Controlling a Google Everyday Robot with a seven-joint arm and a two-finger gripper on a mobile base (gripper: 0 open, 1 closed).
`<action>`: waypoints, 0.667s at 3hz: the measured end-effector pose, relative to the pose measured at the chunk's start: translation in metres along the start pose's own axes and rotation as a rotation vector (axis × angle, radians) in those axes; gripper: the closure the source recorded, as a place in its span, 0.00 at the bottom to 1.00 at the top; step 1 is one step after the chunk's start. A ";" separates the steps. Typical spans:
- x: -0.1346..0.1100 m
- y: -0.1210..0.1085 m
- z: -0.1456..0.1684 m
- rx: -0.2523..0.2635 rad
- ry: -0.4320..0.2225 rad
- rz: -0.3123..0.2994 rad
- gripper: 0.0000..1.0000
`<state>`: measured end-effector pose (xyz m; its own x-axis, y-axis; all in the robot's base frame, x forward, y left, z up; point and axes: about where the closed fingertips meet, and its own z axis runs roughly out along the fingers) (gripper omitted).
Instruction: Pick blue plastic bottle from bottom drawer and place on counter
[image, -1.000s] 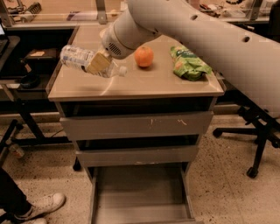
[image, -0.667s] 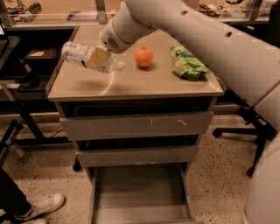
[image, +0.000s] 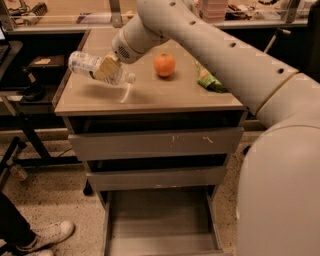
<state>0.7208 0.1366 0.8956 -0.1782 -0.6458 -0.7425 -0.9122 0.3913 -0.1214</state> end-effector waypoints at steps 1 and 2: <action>0.004 -0.003 0.025 -0.030 0.004 0.022 1.00; 0.012 0.000 0.047 -0.061 0.016 0.039 1.00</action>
Offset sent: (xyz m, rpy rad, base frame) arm 0.0205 0.0309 -0.0588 0.0146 0.1076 0.0235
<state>0.7356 0.1598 0.8556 -0.2193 -0.6416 -0.7351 -0.9253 0.3757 -0.0519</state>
